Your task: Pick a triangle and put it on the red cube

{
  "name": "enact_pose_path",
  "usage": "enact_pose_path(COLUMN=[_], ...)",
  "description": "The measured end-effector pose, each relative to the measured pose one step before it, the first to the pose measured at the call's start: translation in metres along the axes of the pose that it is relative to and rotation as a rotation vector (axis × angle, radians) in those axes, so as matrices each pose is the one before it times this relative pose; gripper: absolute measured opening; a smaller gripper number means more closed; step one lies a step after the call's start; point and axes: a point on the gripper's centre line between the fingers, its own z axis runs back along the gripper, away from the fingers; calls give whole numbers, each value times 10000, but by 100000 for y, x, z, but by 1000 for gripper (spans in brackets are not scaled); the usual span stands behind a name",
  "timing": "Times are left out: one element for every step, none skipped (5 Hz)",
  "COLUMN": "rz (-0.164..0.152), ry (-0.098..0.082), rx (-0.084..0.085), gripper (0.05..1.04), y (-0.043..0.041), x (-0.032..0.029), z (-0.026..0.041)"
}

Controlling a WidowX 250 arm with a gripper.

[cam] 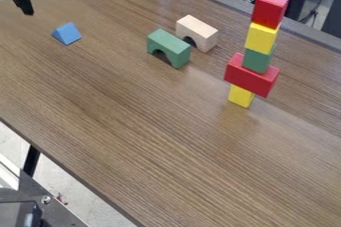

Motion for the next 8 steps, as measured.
enact_pose_path(rz=[5,747,394,276,111,-24,23,38], ry=[244,114,-226,6,45,115,0,61], rx=[186,224,380,140,-141,41,-62,6], gripper=[1000,1000,1000,1000,1000,1000,1000,1000], y=[224,-1384,-458,-485,-872,-184,-465,-109], x=[-348,1307,1429,706,639,-15,239,-79], z=[-836,-1522,-1694,-969,-682,-1260,-617,-472])
